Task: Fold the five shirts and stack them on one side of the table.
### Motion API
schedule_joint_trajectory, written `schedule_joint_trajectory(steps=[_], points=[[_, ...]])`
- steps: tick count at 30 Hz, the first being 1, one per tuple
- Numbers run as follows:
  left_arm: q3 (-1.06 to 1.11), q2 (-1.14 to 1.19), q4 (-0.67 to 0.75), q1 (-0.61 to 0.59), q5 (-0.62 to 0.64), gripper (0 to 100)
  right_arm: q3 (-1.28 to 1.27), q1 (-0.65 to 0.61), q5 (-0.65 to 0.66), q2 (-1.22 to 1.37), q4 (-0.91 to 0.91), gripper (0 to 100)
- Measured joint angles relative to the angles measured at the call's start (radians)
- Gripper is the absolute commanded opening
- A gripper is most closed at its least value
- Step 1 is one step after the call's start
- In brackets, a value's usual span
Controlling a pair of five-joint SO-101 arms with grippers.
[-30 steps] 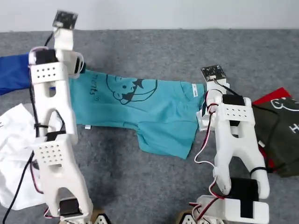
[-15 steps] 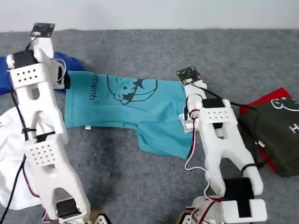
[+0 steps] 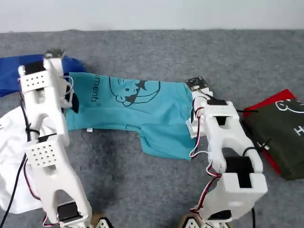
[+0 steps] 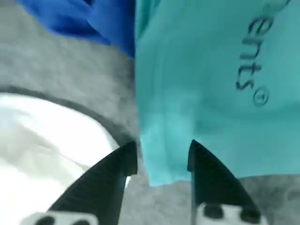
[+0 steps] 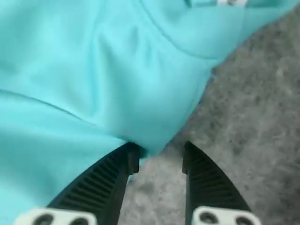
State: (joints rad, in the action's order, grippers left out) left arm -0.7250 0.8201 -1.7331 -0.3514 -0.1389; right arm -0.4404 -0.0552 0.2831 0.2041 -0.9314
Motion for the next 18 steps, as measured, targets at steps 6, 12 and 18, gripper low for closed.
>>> schedule_joint_trajectory(steps=[6,12,18], points=[[0.057,0.0,0.002,0.0,0.0,18,0.057,-0.021,0.0,0.046,-0.025,16.2],[0.046,0.063,0.011,0.0,0.002,18,0.075,-0.034,0.0,0.052,-0.044,16.2],[0.008,0.132,0.035,-0.003,0.002,18,0.075,-0.034,0.0,0.052,-0.044,16.2]])
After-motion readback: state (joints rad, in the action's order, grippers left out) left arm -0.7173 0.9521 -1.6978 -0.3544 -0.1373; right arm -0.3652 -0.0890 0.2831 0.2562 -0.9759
